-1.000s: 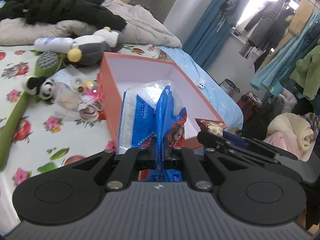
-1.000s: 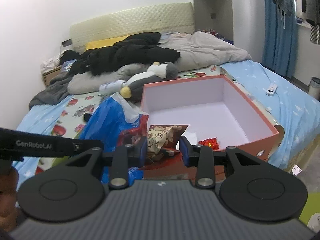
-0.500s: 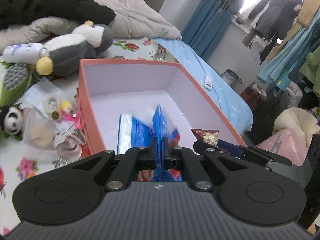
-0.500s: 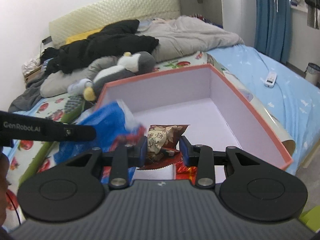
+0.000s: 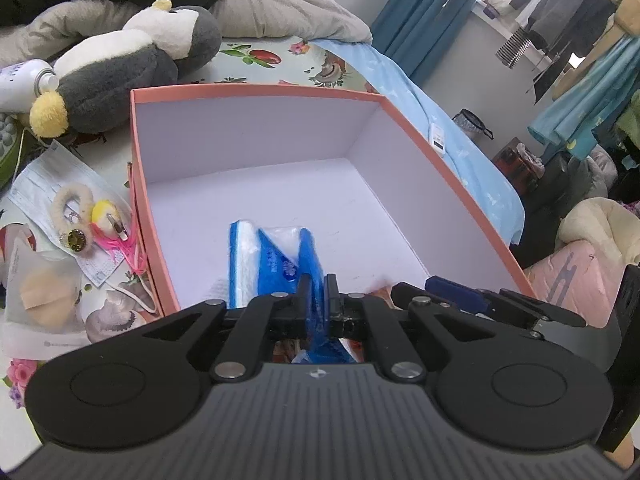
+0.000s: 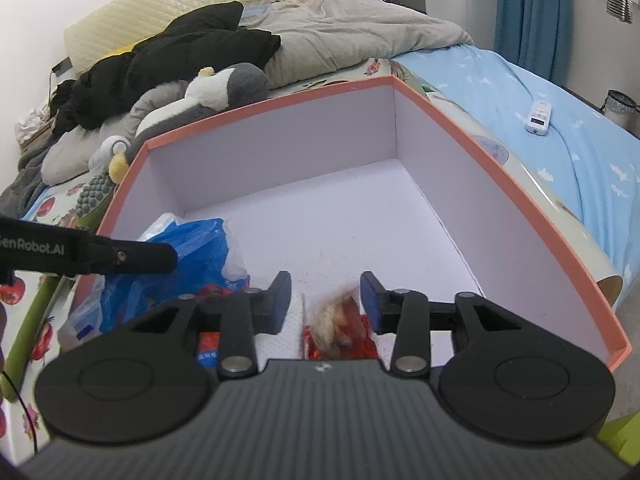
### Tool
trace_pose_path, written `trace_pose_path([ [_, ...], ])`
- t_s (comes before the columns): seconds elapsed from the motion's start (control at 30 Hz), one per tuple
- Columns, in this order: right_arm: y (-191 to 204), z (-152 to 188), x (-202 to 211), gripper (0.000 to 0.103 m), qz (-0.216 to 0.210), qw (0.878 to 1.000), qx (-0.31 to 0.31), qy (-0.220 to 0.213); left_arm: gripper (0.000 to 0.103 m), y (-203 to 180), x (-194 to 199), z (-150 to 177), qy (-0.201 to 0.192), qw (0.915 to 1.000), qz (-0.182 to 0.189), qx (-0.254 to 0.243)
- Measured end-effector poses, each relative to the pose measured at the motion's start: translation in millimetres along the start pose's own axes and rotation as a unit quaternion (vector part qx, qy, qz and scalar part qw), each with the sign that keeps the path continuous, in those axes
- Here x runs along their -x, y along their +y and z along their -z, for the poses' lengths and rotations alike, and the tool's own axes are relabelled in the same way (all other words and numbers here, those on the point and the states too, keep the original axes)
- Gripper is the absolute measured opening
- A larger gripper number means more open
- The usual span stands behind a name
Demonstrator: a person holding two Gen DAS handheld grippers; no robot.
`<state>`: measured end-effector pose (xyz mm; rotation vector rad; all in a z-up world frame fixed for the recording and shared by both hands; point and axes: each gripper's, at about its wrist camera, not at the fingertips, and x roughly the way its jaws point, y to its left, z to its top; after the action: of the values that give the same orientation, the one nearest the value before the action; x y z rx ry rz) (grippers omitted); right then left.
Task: Organize soft objects
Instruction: 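Open both tools to drop the snack packet and blue bag into the box, then move both open tools back toward the panda plush and tissue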
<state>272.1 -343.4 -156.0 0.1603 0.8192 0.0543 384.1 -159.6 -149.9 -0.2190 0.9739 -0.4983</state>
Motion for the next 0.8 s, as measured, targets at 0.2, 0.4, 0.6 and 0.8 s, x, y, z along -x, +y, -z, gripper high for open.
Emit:
trace_pose_path([
  [0.2,4.7,0.6,9.2,0.051,-0.004,1.000,-0.003,-0.007,0.036,-4.4,28.8,8.2,-0.018,0.9998,-0.009,-0.007],
  [0.4,17.7,-0.6,41.9,0.051,-0.007,1.000,0.003,-0.028,0.036,-15.5,80.4,20.4,-0.050,0.9985,-0.011,-0.017],
  [0.6,36.1,5.4,89.9,0.051,-0.018,0.998,0.011,-0.053,0.036,-25.1,133.3,45.9,-0.069,0.9972,-0.019,-0.022],
  [0.8,51.5,21.4,130.1,0.051,-0.042,0.997,-0.002,-0.062,0.036,-30.4,182.2,89.1,-0.072,0.9953,-0.043,-0.047],
])
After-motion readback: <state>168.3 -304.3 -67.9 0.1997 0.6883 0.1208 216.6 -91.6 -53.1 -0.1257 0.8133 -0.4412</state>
